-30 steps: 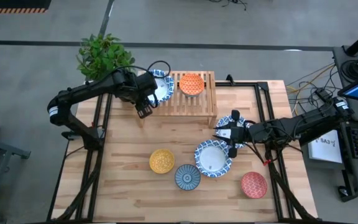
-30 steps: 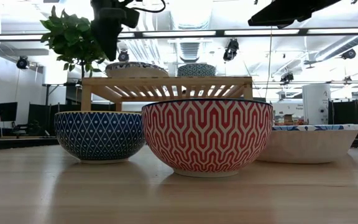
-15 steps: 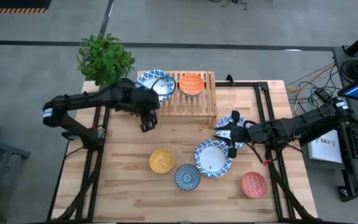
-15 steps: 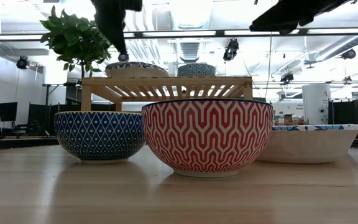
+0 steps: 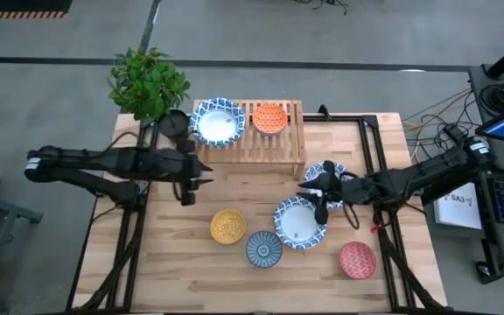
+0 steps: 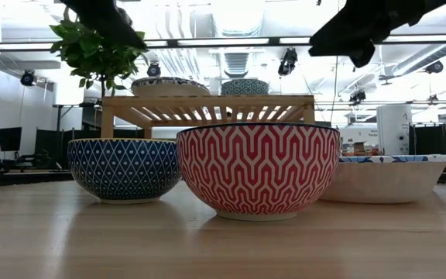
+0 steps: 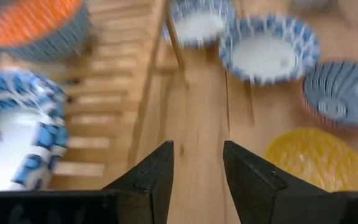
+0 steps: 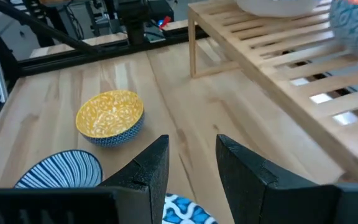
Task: Place and stack bowls onto a shelf
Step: Stack the white blue patterned bowl on top of the white blue patterned bowl on the shelf
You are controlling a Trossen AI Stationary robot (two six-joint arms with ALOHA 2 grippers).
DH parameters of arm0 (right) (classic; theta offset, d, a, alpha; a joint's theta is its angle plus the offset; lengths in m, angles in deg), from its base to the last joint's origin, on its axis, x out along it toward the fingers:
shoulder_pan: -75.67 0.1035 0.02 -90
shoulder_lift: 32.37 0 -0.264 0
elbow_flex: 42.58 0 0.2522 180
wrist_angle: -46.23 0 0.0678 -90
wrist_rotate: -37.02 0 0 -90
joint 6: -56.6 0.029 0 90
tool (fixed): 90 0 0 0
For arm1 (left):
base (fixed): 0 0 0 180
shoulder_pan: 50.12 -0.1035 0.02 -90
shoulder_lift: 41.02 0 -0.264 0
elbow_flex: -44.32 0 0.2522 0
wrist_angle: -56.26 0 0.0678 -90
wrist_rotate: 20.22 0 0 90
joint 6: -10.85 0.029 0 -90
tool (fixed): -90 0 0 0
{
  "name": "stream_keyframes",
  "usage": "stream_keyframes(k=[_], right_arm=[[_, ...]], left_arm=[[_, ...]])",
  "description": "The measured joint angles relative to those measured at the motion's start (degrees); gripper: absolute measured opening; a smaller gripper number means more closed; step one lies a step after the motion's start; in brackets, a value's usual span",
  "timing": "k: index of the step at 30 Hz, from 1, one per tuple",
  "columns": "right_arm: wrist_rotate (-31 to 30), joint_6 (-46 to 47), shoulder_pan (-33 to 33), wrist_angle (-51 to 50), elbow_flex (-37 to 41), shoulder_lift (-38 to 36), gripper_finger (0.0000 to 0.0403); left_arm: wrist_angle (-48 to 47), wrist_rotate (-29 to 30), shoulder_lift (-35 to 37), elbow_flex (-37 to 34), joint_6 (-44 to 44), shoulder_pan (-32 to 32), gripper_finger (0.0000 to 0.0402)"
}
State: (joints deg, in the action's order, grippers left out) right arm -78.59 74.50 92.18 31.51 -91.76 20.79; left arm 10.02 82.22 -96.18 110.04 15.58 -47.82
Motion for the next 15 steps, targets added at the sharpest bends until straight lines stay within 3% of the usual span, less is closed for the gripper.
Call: stream_keyframes(k=[9,15], right_arm=[[0.0,3.2,0.0,2.5,-4.5,7.9,0.0121],[0.0,7.3,0.0,-5.1,-10.7,11.3,0.0121]], left_arm=[[19.9,-9.2,13.0,-11.2,10.0,0.0,0.0122],[26.3,-9.6,17.2,-17.0,13.4,0.0,0.0122]])
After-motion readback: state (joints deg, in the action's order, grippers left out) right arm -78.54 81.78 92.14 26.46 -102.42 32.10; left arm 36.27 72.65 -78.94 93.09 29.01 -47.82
